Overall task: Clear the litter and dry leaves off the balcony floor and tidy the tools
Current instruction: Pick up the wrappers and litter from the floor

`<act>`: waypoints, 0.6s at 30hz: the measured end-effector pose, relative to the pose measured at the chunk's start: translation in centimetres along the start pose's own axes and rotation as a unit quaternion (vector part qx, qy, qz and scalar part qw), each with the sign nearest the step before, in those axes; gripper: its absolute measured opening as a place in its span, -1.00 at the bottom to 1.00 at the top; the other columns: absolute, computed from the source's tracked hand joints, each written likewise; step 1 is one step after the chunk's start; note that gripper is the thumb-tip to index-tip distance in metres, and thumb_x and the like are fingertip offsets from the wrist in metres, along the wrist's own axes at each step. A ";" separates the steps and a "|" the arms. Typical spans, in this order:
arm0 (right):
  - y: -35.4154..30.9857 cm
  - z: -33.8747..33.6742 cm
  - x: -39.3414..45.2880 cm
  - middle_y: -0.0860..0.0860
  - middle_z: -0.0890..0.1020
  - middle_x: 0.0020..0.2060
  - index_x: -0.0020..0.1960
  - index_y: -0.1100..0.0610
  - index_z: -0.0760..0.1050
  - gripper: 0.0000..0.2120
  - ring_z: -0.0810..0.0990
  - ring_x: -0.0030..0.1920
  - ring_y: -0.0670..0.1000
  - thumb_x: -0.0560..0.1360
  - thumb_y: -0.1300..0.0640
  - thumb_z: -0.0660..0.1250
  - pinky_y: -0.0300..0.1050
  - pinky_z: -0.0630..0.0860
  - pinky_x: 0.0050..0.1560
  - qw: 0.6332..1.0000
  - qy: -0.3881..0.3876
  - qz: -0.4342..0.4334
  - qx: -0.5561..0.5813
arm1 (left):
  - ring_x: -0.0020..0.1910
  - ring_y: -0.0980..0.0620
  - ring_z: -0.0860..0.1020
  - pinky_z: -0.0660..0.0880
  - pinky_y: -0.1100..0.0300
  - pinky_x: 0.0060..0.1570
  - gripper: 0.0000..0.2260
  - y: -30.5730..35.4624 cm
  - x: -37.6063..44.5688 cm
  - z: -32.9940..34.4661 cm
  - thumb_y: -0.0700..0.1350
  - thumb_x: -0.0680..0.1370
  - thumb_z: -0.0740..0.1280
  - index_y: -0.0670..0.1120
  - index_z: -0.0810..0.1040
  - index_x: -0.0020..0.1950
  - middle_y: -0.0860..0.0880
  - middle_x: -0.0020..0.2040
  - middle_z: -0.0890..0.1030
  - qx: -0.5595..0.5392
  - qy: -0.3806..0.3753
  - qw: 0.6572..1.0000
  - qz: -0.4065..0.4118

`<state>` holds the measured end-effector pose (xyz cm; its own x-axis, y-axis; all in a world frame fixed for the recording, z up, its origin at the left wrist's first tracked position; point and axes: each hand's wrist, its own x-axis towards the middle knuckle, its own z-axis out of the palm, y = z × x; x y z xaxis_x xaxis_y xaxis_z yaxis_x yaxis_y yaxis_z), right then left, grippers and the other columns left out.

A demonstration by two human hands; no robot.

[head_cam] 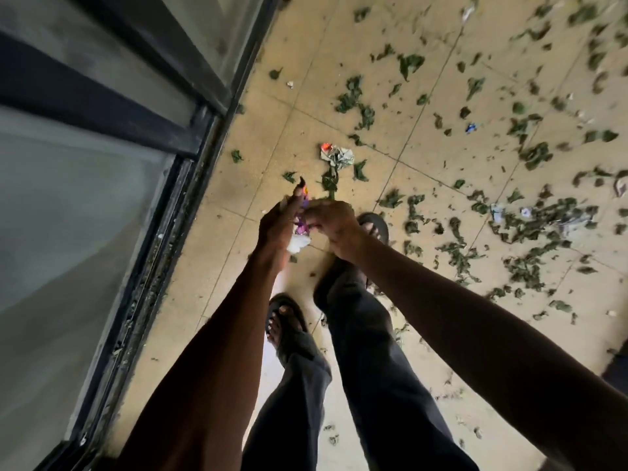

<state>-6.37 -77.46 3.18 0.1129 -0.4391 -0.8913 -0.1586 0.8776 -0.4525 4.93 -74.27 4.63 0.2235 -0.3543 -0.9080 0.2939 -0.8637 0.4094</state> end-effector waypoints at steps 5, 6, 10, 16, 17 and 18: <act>-1.9 -4.6 4.7 0.22 0.66 0.04 0.04 0.24 0.58 -0.85 0.67 -0.08 0.09 0.53 0.38 0.29 -0.10 0.62 0.01 0.991 -0.076 0.018 0.106 | -0.44 0.01 0.58 0.53 0.22 -0.43 -0.80 2.4 3.7 3.0 -0.33 0.41 0.46 -0.10 0.63 -0.38 -0.02 -0.42 0.61 -0.194 0.058 0.979 -0.018; -2.0 -5.7 6.3 0.22 0.65 0.10 0.04 0.20 0.60 -0.83 0.66 -0.09 0.08 0.53 0.37 0.29 -0.13 0.60 0.00 1.000 -0.011 -0.015 0.013 | -0.47 0.01 0.54 0.48 0.26 -0.46 -0.75 3.0 4.6 3.6 -0.38 0.40 0.42 -0.10 0.59 -0.43 -0.01 -0.48 0.57 -0.208 0.068 0.975 -0.023; -2.4 -8.1 11.5 0.18 0.27 0.47 0.27 -0.04 0.57 -0.58 0.28 0.43 0.20 0.45 0.23 0.31 0.01 0.32 0.37 0.878 0.101 -0.133 -0.449 | -0.24 -0.19 0.53 0.61 -0.01 -0.31 -0.81 4.1 7.4 6.1 -0.53 0.43 0.21 -0.27 0.39 -0.28 -0.21 -0.35 0.52 -0.306 0.063 0.948 -0.055; -4.0 -8.5 16.8 0.13 0.19 0.53 0.45 0.04 0.37 -0.47 0.12 0.52 0.22 0.49 0.08 0.32 0.19 0.30 0.40 0.804 -0.010 -0.111 -0.584 | -0.20 -0.17 0.60 0.62 0.03 -0.24 -0.88 2.7 10.2 8.2 -0.48 0.37 0.26 -0.29 0.48 -0.24 -0.25 -0.12 0.54 -0.276 0.022 0.959 -0.052; -4.0 -8.4 16.9 0.15 0.32 0.45 0.43 0.12 0.38 -0.47 0.26 0.45 0.22 0.47 0.11 0.33 0.14 0.39 0.34 0.813 -0.009 -0.115 -0.571 | -0.25 -0.13 0.62 0.61 0.03 -0.22 -0.88 2.4 10.5 8.2 -0.45 0.33 0.30 -0.26 0.51 -0.32 -0.23 -0.16 0.56 -0.260 0.017 0.964 -0.049; -4.0 -8.4 16.8 0.16 0.44 0.36 0.39 0.18 0.41 -0.49 0.40 0.36 0.23 0.45 0.15 0.36 0.07 0.47 0.24 0.830 0.012 -0.129 -0.542 | -0.30 -0.09 0.64 0.60 0.03 -0.19 -0.86 2.2 10.4 8.2 -0.42 0.28 0.32 -0.21 0.53 -0.41 -0.19 -0.22 0.58 -0.248 0.011 0.968 -0.048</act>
<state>-12.12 -89.93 -10.21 0.2633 -0.6013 -0.7544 -0.9230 0.0704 -0.3782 0.31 -82.83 -4.64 0.1922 -0.2689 -0.9438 0.7223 -0.6123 0.3215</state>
